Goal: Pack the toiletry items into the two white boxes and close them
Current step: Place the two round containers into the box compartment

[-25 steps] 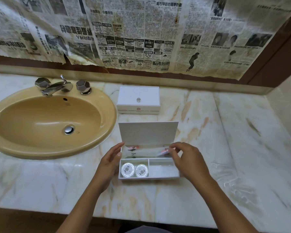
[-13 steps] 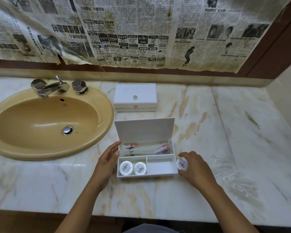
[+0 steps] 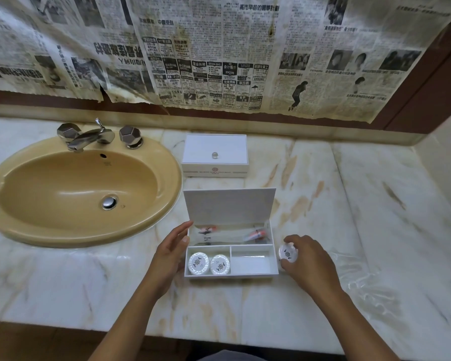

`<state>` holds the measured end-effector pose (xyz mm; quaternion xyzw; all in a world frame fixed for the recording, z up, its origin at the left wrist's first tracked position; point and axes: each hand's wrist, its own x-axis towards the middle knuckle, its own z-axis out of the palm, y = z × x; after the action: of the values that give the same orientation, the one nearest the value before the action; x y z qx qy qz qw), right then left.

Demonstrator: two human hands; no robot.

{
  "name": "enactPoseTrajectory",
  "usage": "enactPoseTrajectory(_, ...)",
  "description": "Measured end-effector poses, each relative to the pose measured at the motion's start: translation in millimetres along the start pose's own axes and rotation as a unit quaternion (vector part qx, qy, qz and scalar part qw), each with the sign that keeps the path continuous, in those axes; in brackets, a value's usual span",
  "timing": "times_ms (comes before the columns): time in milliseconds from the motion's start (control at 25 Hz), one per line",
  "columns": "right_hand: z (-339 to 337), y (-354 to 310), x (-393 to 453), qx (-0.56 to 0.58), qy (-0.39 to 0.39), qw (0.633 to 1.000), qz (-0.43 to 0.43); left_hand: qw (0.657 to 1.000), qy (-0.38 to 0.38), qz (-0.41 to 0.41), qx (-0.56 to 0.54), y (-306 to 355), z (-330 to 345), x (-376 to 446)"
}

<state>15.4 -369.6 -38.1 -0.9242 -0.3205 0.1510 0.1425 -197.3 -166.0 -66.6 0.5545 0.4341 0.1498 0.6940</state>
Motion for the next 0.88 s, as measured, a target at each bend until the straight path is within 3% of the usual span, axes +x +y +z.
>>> enactPoseTrajectory(120,-17.2,-11.5,-1.0,0.030,0.068,0.997,-0.013,1.000,-0.002,0.001,-0.008,-1.3,-0.9,0.6)
enactPoseTrajectory(240,-22.6,-38.3,-6.7,0.092,0.104,0.987,-0.082,1.000,-0.007,0.005,-0.012,-1.5,-1.3,0.4)
enactPoseTrajectory(520,22.9,-101.6,-22.6,0.064,0.022,0.965,-0.252,1.000,-0.011,0.009,-0.022,-3.2,-2.9,2.7)
enactPoseTrajectory(760,38.7,-111.3,-17.8,-0.051,-0.031,0.963,-0.263,1.000,-0.010,0.013,-0.025,-2.6,-3.9,2.3)
enactPoseTrajectory(880,43.1,-107.8,-17.0,-0.094,-0.019,0.961,-0.261,1.000,-0.012,0.014,-0.023,-3.9,-3.6,2.9)
